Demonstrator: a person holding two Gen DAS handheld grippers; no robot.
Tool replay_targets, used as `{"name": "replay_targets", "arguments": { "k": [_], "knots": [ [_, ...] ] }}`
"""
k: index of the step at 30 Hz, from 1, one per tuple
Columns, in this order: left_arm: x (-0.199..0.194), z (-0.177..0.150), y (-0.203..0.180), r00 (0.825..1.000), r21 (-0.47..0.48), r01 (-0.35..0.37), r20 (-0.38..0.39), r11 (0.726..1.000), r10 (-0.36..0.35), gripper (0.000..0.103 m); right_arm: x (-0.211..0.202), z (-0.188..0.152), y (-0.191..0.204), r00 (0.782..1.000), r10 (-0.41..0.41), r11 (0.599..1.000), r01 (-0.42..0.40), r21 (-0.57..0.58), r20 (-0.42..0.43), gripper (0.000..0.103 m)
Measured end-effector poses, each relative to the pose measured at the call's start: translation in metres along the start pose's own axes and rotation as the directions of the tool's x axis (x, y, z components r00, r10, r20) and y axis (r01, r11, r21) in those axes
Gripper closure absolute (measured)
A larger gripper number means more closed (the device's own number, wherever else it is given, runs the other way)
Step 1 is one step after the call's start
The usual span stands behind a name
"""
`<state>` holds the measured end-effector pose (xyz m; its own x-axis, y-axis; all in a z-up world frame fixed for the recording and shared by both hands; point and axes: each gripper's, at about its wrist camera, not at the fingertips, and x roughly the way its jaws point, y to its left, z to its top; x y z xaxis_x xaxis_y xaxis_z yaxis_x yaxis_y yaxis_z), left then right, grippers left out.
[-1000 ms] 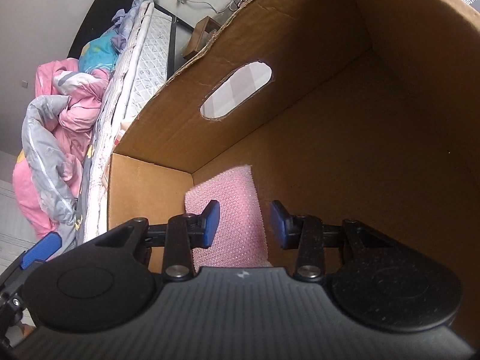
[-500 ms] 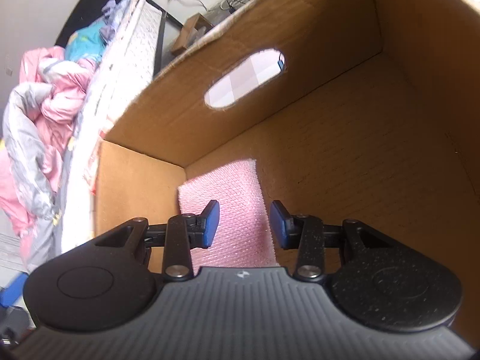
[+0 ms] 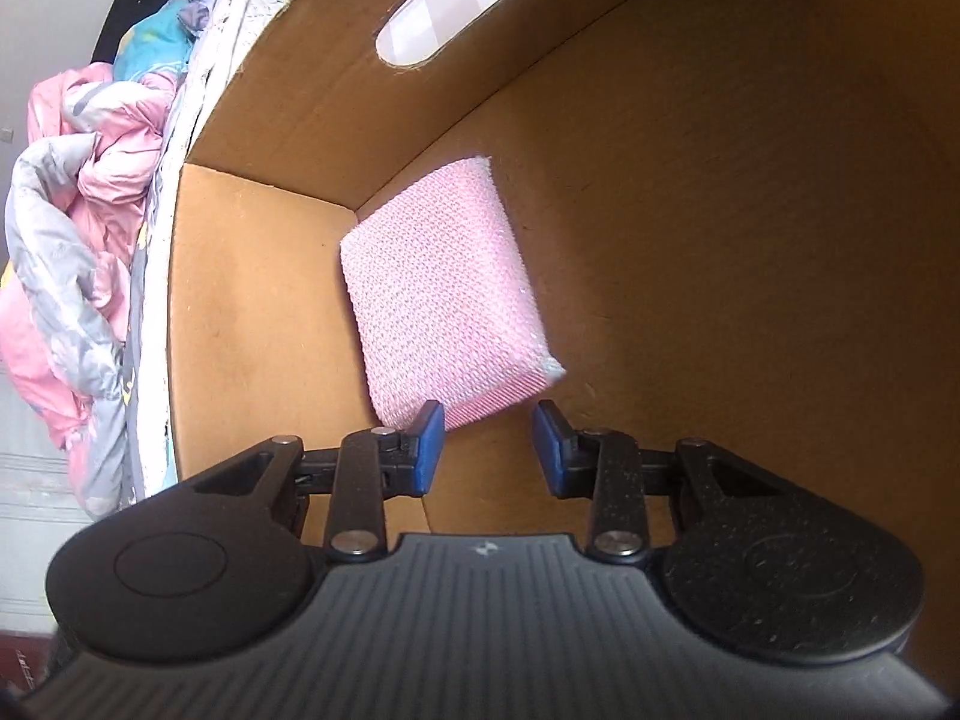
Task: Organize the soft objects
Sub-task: 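Withdraw the right gripper from the box toward the cotton swab bag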
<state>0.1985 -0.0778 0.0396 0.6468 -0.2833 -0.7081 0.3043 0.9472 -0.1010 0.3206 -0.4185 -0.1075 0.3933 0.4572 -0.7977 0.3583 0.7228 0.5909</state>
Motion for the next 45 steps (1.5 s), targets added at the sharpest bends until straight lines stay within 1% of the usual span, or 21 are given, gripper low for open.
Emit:
{"name": "replay_targets", "arguments": {
  "k": [4, 9, 11, 14, 16, 18, 22, 24, 28, 29, 31, 32, 34, 36, 37, 38, 39, 41, 42, 44, 45],
  "knots": [
    [-0.012, -0.022, 0.019, 1.000, -0.071, 0.008, -0.011, 0.997, -0.009, 0.004, 0.009, 0.009, 0.017, 0.999, -0.004, 1.000, 0.004, -0.010, 0.034, 0.072],
    [-0.027, -0.040, 0.032, 1.000, -0.097, -0.006, -0.004, 0.995, 0.005, 0.004, 0.018, 0.018, 0.025, 0.996, -0.035, 0.998, 0.039, -0.047, 0.083, 0.072],
    [-0.035, -0.044, 0.036, 1.000, -0.100, -0.009, 0.009, 0.995, 0.010, 0.004, 0.009, 0.020, 0.010, 0.996, -0.024, 0.998, 0.028, -0.051, 0.083, 0.071],
    [-0.050, -0.050, 0.042, 0.999, -0.112, -0.016, 0.045, 0.994, 0.021, 0.004, -0.003, 0.015, 0.008, 0.995, -0.033, 0.998, 0.038, -0.053, 0.092, 0.070],
    [-0.063, -0.053, 0.047, 0.997, -0.116, -0.022, 0.070, 0.993, 0.031, 0.004, -0.014, 0.009, 0.013, 0.993, -0.046, 0.996, 0.053, -0.067, 0.113, 0.069],
    [-0.076, -0.057, 0.051, 0.995, -0.115, -0.025, 0.092, 0.993, 0.035, 0.004, -0.033, 0.006, 0.019, 0.987, -0.046, 0.995, 0.059, -0.083, 0.154, 0.069],
    [-0.111, -0.071, 0.063, 0.988, -0.116, -0.046, 0.143, 0.992, 0.063, 0.002, -0.091, -0.021, 0.033, 0.967, 0.013, 0.987, 0.028, -0.157, 0.256, 0.064],
    [-0.124, -0.080, 0.069, 0.984, -0.124, -0.073, 0.152, 0.990, 0.091, 0.001, -0.123, -0.045, 0.039, 0.952, 0.070, 0.978, -0.007, -0.209, 0.298, 0.062],
    [-0.140, -0.102, 0.084, 0.986, -0.150, -0.098, 0.119, 0.984, 0.116, 0.001, -0.163, -0.098, 0.051, 0.933, 0.199, 0.950, -0.108, -0.294, 0.301, 0.062],
    [-0.143, -0.108, 0.088, 0.988, -0.158, -0.097, 0.102, 0.983, 0.114, 0.001, -0.174, -0.111, 0.046, 0.929, 0.232, 0.941, -0.139, -0.309, 0.287, 0.062],
    [-0.146, -0.122, 0.092, 0.992, -0.168, -0.092, 0.071, 0.981, 0.106, 0.001, -0.179, -0.135, 0.048, 0.927, 0.280, 0.925, -0.192, -0.327, 0.248, 0.061],
    [-0.147, -0.131, 0.094, 0.993, -0.169, -0.093, 0.055, 0.981, 0.103, 0.001, -0.194, -0.151, 0.035, 0.929, 0.302, 0.916, -0.219, -0.337, 0.216, 0.061],
    [-0.147, -0.145, 0.095, 0.995, -0.170, -0.095, 0.028, 0.981, 0.101, 0.003, -0.184, -0.180, 0.053, 0.932, 0.333, 0.894, -0.265, -0.361, 0.141, 0.061],
    [-0.145, -0.160, 0.095, 0.995, -0.170, -0.098, -0.006, 0.981, 0.098, 0.007, -0.165, -0.208, 0.071, 0.934, 0.354, 0.865, -0.305, -0.399, 0.052, 0.060],
    [-0.143, -0.166, 0.095, 0.995, -0.171, -0.102, -0.023, 0.980, 0.099, 0.013, -0.153, -0.219, 0.080, 0.935, 0.356, 0.851, -0.318, -0.418, 0.013, 0.061],
    [-0.141, -0.173, 0.095, 0.994, -0.170, -0.107, -0.040, 0.980, 0.101, 0.020, -0.145, -0.238, 0.091, 0.938, 0.346, 0.839, -0.322, -0.440, -0.026, 0.060],
    [-0.138, -0.178, 0.096, 0.992, -0.169, -0.117, -0.057, 0.979, 0.109, 0.024, -0.131, -0.252, 0.100, 0.942, 0.329, 0.828, -0.320, -0.460, -0.063, 0.060],
    [-0.134, -0.188, 0.098, 0.989, -0.168, -0.139, -0.082, 0.976, 0.127, 0.041, -0.102, -0.276, 0.118, 0.944, 0.302, 0.805, -0.326, -0.496, -0.131, 0.061],
    [-0.131, -0.191, 0.100, 0.986, -0.169, -0.148, -0.096, 0.974, 0.133, 0.044, -0.086, -0.288, 0.125, 0.943, 0.285, 0.793, -0.333, -0.510, -0.172, 0.061],
    [-0.123, -0.199, 0.103, 0.983, -0.174, -0.151, -0.127, 0.973, 0.130, 0.055, -0.055, -0.306, 0.135, 0.935, 0.263, 0.783, -0.352, -0.513, -0.240, 0.065],
    [-0.120, -0.202, 0.105, 0.983, -0.176, -0.147, -0.139, 0.973, 0.123, 0.056, -0.043, -0.313, 0.140, 0.932, 0.250, 0.779, -0.356, -0.516, -0.264, 0.066]
  ]
}}
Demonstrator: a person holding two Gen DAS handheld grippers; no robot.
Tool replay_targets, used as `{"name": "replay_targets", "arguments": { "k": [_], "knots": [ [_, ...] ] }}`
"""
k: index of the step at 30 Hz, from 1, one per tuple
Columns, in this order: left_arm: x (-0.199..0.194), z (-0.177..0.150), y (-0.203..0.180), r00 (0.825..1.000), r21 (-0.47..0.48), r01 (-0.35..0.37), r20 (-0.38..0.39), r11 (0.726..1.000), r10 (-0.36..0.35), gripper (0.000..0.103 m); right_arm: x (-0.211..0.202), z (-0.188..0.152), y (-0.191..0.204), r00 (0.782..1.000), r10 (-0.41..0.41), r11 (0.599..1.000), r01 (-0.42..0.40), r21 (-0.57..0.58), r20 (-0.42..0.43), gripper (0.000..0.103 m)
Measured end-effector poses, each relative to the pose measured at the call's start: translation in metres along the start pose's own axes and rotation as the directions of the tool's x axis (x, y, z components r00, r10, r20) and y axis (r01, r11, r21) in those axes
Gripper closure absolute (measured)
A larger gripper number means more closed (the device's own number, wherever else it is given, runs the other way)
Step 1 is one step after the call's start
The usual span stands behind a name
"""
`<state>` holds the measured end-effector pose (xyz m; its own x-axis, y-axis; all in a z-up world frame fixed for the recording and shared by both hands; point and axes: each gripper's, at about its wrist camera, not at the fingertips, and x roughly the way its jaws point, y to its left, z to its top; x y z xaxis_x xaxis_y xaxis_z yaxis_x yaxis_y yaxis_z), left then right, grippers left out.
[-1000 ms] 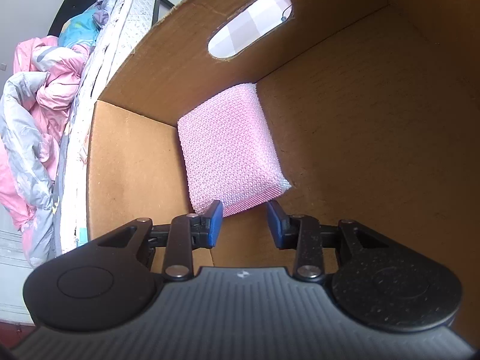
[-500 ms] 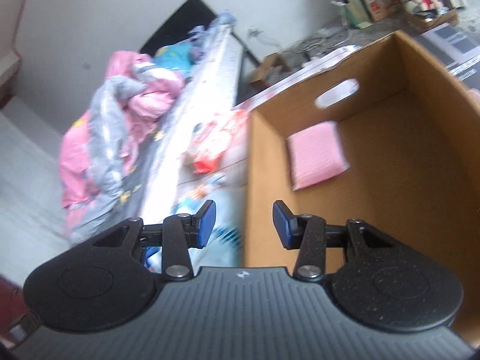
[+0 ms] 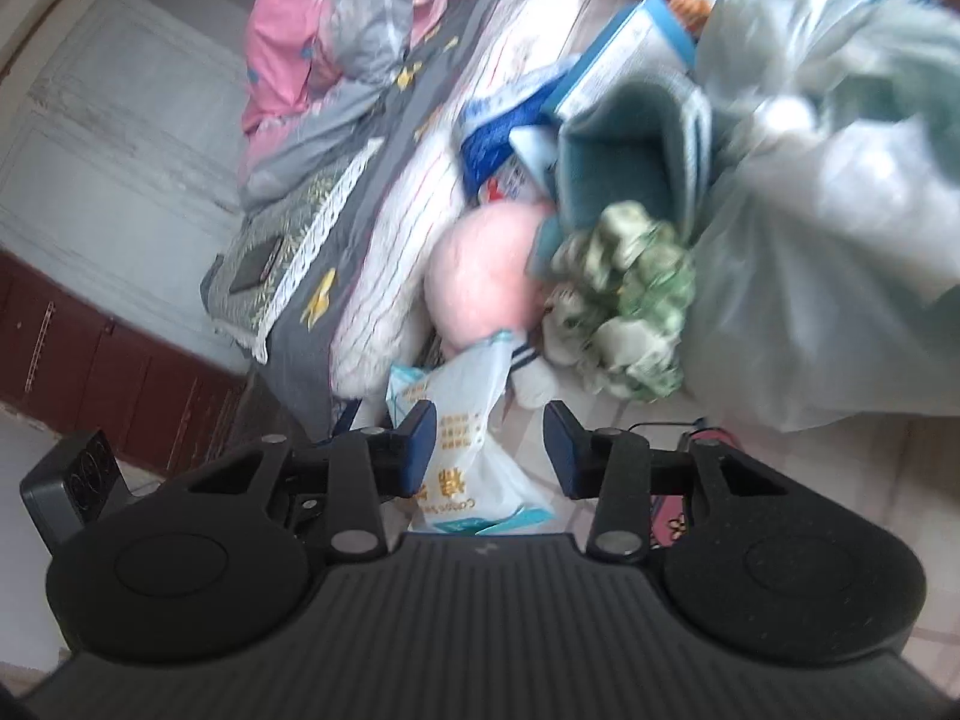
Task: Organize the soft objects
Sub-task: 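Withdraw the right gripper from the box toward the cotton swab bag, then grasp the white cotton swab bag with the right gripper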
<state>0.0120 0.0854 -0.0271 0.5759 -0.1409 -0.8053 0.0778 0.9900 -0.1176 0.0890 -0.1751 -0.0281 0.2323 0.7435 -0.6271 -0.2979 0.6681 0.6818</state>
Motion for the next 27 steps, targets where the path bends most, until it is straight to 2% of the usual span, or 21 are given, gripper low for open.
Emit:
{"name": "replay_targets", "arguments": {
  "k": [3, 6, 9, 14, 21, 27],
  "knots": [
    [0.016, -0.005, 0.003, 0.999, -0.004, -0.007, -0.041, 1.000, 0.007, 0.062, 0.036, -0.004, 0.007, 0.999, -0.013, 1.000, 0.012, -0.027, -0.051, 0.071],
    [0.028, -0.008, 0.004, 0.998, -0.013, -0.018, -0.062, 1.000, 0.018, 0.062, 0.064, -0.004, 0.008, 0.994, -0.052, 0.998, 0.048, -0.049, -0.091, 0.076],
    [0.038, -0.010, 0.009, 0.996, -0.028, -0.018, -0.086, 0.999, 0.016, 0.061, 0.081, -0.004, 0.004, 0.990, -0.077, 0.996, 0.072, -0.050, -0.115, 0.076],
    [0.038, -0.010, 0.017, 0.996, -0.058, 0.010, -0.093, 0.998, -0.016, 0.059, 0.085, -0.006, 0.007, 0.988, -0.098, 0.993, 0.089, -0.078, -0.116, 0.077],
    [0.010, -0.001, 0.020, 1.000, -0.033, -0.006, -0.023, 0.999, 0.005, 0.060, 0.075, 0.000, 0.018, 0.992, -0.095, 0.991, 0.086, -0.100, -0.087, 0.074],
    [0.011, 0.010, 0.031, 1.000, -0.062, -0.024, 0.003, 0.998, 0.025, 0.060, 0.074, 0.010, 0.030, 0.994, -0.095, 0.988, 0.087, -0.128, -0.060, 0.074]
  ]
}}
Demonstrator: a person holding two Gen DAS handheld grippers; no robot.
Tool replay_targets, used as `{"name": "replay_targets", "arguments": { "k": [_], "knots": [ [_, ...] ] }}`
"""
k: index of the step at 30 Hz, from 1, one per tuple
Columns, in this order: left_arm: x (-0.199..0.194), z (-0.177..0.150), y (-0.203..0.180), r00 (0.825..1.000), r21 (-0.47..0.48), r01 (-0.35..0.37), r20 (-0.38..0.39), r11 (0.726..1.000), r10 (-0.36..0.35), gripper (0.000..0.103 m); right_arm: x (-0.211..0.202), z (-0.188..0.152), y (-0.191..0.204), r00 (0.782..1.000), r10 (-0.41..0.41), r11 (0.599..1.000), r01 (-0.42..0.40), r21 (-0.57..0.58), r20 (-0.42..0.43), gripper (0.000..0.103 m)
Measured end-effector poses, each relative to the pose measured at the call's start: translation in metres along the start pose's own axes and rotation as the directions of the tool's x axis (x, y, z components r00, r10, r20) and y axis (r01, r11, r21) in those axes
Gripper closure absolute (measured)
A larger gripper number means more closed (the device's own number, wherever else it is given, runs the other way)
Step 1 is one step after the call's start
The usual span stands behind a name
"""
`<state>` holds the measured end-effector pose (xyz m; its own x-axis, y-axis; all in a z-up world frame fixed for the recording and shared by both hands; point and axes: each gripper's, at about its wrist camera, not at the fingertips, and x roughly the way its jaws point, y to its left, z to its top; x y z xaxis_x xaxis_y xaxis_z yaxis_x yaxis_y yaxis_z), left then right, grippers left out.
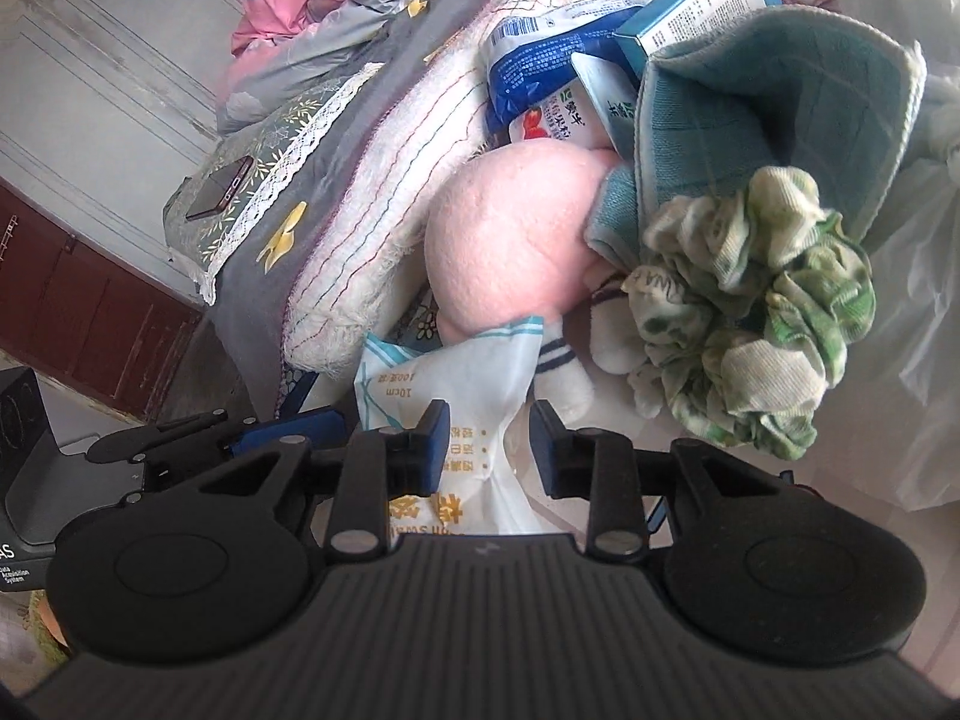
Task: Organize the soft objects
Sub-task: 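Grasp the white cotton swab bag with the right gripper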
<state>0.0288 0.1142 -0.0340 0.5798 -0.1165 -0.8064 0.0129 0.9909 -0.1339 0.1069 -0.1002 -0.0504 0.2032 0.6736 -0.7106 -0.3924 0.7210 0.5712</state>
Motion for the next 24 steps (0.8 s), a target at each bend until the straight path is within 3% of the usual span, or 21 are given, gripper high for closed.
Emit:
{"name": "replay_targets", "arguments": {
  "k": [9, 15, 24],
  "knots": [
    [0.024, 0.004, 0.003, 0.998, -0.007, -0.059, -0.018, 0.998, 0.059, 0.059, 0.029, 0.005, -0.006, 0.999, -0.018, 1.000, 0.018, 0.021, -0.028, 0.076],
    [0.030, 0.006, 0.000, 0.998, 0.003, -0.058, -0.018, 0.998, 0.058, 0.059, 0.035, 0.006, -0.004, 0.999, -0.032, 0.999, 0.032, 0.013, -0.037, 0.077],
    [0.018, 0.006, 0.002, 1.000, -0.005, -0.028, -0.003, 1.000, 0.028, 0.056, 0.025, 0.006, -0.009, 0.999, 0.037, 0.997, -0.036, 0.063, -0.023, 0.072]
  ]
}}
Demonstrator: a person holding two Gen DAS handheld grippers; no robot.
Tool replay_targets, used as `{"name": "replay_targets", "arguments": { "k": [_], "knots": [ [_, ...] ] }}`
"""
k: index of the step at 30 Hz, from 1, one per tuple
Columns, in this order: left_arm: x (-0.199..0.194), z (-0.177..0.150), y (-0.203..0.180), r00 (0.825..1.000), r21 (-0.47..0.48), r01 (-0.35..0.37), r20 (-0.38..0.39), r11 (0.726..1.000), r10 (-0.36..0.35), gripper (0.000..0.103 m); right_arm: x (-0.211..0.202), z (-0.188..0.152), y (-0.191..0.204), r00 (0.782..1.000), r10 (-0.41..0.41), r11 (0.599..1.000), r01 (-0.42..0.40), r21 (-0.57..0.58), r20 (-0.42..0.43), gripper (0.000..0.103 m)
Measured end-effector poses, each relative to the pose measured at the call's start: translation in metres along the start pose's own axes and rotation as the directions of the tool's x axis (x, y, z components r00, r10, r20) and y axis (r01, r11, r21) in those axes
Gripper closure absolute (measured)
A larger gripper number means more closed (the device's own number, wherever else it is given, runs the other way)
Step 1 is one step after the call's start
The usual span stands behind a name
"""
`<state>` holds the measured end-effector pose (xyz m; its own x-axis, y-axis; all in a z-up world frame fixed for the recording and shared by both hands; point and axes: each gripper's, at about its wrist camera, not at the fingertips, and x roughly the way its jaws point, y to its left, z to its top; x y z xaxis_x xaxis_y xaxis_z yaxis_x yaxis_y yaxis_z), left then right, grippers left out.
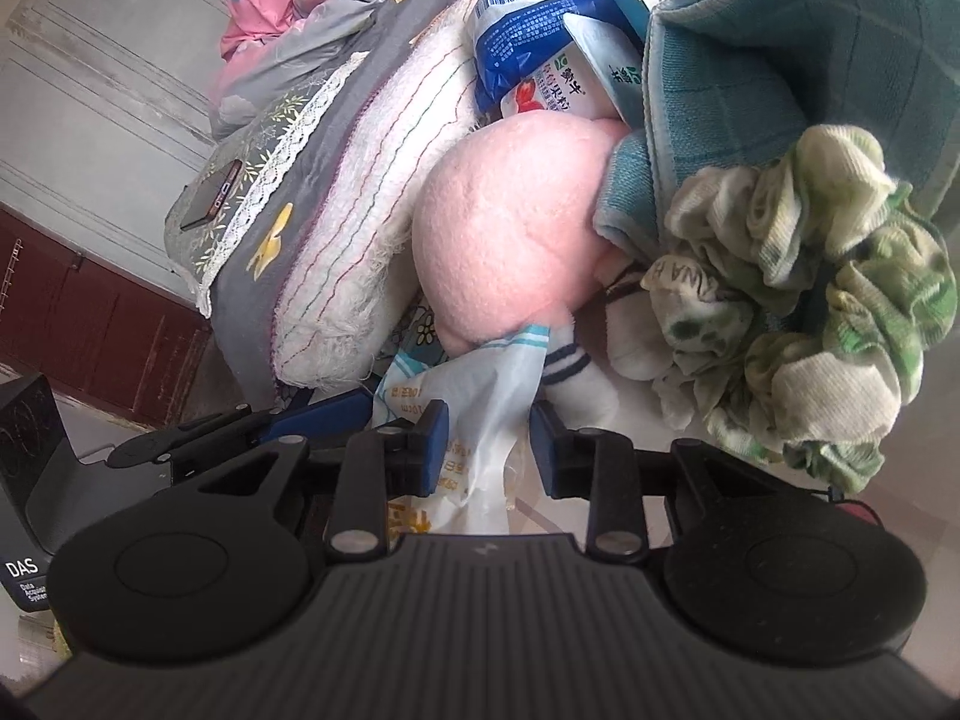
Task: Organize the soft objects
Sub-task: 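Grasp the white cotton swab bag with the right gripper, then carry the cotton swab bag into the cardboard box and release it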
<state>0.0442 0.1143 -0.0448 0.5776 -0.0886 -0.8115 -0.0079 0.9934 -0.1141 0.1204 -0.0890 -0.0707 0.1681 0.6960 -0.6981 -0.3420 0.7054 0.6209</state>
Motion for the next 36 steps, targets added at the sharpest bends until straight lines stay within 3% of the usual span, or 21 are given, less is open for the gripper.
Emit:
{"name": "replay_targets", "arguments": {
  "k": [8, 11, 17, 24, 26, 29, 36],
  "knots": [
    [-0.024, -0.007, 0.005, 0.997, -0.010, 0.081, 0.002, 0.997, -0.081, 0.030, -0.021, -0.004, -0.004, 0.999, 0.026, 1.000, -0.026, 0.016, 0.027, 0.057],
    [-0.023, -0.011, 0.005, 0.993, -0.011, 0.111, -0.025, 0.994, -0.112, 0.026, -0.021, -0.008, -0.007, 1.000, 0.023, 0.999, -0.024, 0.022, 0.019, 0.053],
    [0.000, -0.017, -0.002, 0.987, -0.016, 0.133, -0.093, 0.991, -0.134, 0.030, -0.009, -0.018, -0.012, 0.999, 0.039, 0.998, -0.038, 0.040, -0.016, 0.050],
    [0.012, -0.015, -0.006, 0.986, -0.032, 0.143, -0.082, 0.989, -0.145, 0.042, 0.003, -0.019, -0.015, 0.998, 0.066, 0.996, -0.065, 0.056, -0.016, 0.050],
    [0.011, -0.014, -0.008, 0.984, -0.041, 0.154, -0.081, 0.987, -0.157, 0.050, 0.005, -0.018, -0.017, 0.996, 0.085, 0.994, -0.084, 0.071, -0.018, 0.056],
    [0.002, -0.013, -0.014, 0.988, -0.015, 0.139, -0.065, 0.990, -0.139, 0.054, 0.007, -0.021, -0.017, 0.996, 0.090, 0.992, -0.087, 0.092, -0.029, 0.066],
    [-0.038, -0.012, -0.024, 0.992, 0.017, 0.126, -0.003, 0.992, -0.126, 0.054, -0.018, -0.028, -0.002, 0.991, 0.134, 0.988, -0.134, 0.073, 0.007, 0.071]
  ]
}}
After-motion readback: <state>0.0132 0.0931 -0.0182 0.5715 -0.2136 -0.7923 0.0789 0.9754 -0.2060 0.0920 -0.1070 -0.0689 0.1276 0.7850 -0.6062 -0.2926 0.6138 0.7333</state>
